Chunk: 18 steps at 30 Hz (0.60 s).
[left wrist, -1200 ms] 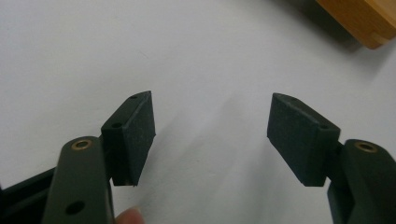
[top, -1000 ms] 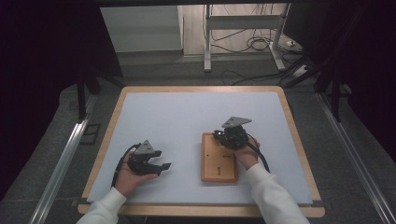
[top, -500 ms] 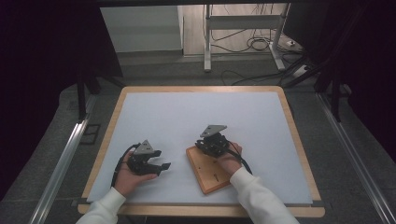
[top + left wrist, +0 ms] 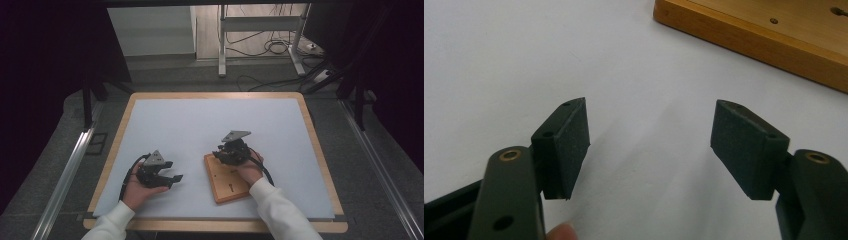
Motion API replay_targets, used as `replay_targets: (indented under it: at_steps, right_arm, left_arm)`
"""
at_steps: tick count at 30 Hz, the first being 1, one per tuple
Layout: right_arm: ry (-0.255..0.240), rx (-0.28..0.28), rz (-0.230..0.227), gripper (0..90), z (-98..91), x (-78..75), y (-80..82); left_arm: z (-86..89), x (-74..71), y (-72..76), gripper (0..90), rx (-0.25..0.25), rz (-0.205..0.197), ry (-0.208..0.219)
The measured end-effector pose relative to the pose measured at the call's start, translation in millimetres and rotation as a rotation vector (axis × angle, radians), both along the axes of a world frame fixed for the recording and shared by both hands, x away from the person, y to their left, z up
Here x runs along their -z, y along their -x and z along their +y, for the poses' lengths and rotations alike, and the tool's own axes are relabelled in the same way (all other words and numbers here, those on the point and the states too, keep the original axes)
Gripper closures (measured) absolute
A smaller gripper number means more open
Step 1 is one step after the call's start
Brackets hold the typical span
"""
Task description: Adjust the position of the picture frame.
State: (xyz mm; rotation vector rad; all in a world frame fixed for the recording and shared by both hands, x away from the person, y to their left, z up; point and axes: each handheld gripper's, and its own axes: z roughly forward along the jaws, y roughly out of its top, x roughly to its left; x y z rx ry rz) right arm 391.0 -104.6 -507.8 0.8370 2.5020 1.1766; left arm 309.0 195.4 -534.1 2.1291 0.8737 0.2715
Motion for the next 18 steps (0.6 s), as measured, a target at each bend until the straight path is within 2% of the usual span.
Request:
replay_targets:
  at_steps: [2,4,10,13,16,18]
  right_arm:
    - [0.009,0.003,-0.020,54.6,-9.0,-5.0,5.5]
    - [0.011,0.012,-0.017,49.6,-21.0,-9.1,11.8]
    - [-0.003,0.056,-0.018,47.5,-63.5,-14.1,37.9]
    - [-0.004,0.054,0.003,57.1,-85.2,-12.9,50.2]
    - [0.029,0.051,0.018,71.0,-104.8,-10.0,61.7]
    - [0.034,0.054,0.029,79.6,-116.0,-7.7,68.5]
  left_arm:
    - [0.3,0.1,-0.3,31.5,0.000,0.001,0.000]
    - [-0.3,0.6,-0.6,31.5,0.002,0.002,-0.002]
    - [-2.9,0.5,0.2,31.5,0.008,-0.002,-0.010]
    - [-4.1,0.5,0.9,31.5,0.005,0.002,-0.007]
    - [-4.5,0.7,0.8,31.5,0.005,0.000,-0.007]
    - [-4.4,0.5,0.9,31.4,0.006,-0.002,-0.008]
